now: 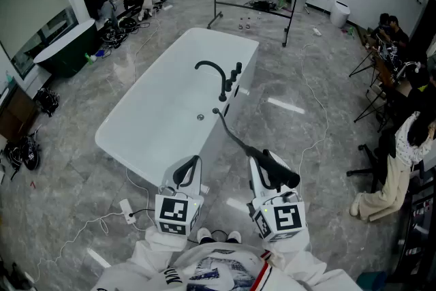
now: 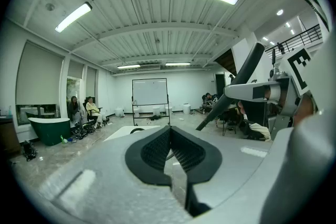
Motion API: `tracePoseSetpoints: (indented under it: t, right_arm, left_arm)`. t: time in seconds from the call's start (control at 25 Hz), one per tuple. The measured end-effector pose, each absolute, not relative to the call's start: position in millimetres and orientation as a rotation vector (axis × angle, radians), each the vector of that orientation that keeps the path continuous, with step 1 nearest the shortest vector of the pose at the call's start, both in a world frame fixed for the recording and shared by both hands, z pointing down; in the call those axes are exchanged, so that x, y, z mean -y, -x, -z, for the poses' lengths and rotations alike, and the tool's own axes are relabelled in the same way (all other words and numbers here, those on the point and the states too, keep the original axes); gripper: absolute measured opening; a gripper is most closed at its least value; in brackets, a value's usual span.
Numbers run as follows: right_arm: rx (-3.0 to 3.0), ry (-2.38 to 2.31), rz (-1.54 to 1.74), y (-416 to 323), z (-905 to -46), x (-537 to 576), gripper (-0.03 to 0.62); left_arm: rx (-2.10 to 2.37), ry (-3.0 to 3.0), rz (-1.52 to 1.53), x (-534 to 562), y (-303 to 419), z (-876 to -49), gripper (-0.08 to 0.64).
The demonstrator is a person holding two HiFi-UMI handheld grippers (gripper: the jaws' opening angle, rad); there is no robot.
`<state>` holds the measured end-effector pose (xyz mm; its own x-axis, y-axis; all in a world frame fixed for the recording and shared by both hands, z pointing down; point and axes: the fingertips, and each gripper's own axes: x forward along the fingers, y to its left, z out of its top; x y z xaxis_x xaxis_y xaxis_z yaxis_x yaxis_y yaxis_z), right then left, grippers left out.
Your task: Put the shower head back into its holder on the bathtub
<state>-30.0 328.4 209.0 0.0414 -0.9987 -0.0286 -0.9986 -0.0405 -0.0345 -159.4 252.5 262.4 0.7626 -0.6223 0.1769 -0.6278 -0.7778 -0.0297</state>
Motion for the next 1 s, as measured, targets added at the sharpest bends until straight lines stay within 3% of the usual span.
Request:
tracePoseSetpoints:
  t: [1.0]
  right_arm:
    - [-2.241, 2.105, -0.072, -20, -189, -308, 0.138]
  left_arm:
    - [1.134, -2.849, -0.309, -241, 107, -281, -0.001]
